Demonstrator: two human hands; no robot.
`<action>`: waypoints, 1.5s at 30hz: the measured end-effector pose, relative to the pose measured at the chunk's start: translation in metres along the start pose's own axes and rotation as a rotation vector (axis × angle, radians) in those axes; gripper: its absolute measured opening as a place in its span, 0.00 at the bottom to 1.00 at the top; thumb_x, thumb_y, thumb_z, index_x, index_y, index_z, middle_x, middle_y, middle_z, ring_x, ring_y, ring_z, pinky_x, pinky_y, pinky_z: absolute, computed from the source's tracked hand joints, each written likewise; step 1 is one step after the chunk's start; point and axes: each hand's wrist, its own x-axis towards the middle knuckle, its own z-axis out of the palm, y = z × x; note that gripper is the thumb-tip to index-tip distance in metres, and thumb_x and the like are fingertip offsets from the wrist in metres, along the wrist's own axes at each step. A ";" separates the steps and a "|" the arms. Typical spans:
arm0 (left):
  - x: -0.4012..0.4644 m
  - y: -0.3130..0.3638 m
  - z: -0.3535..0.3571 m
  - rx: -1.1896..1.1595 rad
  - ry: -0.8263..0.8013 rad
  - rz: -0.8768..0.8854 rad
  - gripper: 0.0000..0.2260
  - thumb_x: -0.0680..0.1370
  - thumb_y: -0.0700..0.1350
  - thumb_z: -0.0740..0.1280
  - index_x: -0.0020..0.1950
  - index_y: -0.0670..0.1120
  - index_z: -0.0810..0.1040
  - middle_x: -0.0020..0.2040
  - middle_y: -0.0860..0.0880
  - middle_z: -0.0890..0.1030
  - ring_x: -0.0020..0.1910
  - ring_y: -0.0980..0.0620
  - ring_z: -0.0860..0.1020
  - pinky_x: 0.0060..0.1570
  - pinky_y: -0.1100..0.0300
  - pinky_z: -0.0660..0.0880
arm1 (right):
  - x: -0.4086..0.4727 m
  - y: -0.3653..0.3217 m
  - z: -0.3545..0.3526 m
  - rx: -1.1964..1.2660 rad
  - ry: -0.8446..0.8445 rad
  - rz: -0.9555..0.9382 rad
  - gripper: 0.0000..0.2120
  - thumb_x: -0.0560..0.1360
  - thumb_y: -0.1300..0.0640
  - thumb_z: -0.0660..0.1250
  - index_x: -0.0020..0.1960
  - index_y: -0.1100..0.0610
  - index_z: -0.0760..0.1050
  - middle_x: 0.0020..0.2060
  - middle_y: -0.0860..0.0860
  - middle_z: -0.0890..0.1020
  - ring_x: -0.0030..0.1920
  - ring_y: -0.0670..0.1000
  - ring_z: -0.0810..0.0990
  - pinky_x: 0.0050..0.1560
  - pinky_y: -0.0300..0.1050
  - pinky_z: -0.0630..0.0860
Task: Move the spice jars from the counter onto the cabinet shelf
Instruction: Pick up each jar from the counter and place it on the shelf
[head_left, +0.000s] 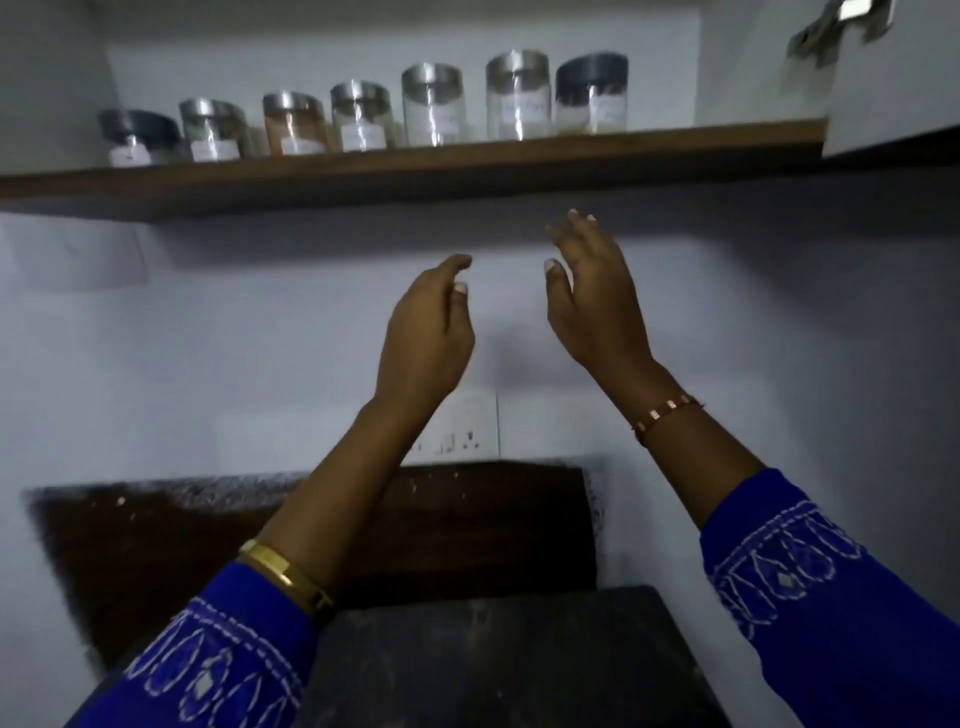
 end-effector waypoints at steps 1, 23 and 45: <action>-0.013 -0.008 -0.007 0.002 0.003 -0.041 0.16 0.82 0.41 0.54 0.69 0.42 0.70 0.67 0.44 0.74 0.67 0.49 0.72 0.61 0.69 0.62 | -0.014 -0.008 0.005 0.031 -0.012 0.014 0.19 0.80 0.60 0.55 0.71 0.61 0.66 0.73 0.56 0.64 0.76 0.55 0.58 0.74 0.42 0.55; -0.297 -0.213 -0.137 -0.129 -0.215 -0.910 0.15 0.80 0.37 0.56 0.66 0.38 0.73 0.65 0.42 0.75 0.64 0.47 0.73 0.55 0.68 0.65 | -0.343 -0.145 0.216 0.185 -0.902 0.488 0.24 0.78 0.54 0.62 0.73 0.53 0.63 0.75 0.52 0.60 0.74 0.53 0.60 0.72 0.47 0.61; -0.370 -0.226 -0.135 -0.570 -0.455 -1.300 0.20 0.80 0.35 0.56 0.73 0.39 0.62 0.70 0.39 0.70 0.69 0.44 0.69 0.65 0.55 0.67 | -0.396 -0.149 0.207 0.200 -0.625 0.833 0.13 0.64 0.61 0.77 0.41 0.54 0.74 0.45 0.54 0.82 0.48 0.50 0.79 0.45 0.37 0.73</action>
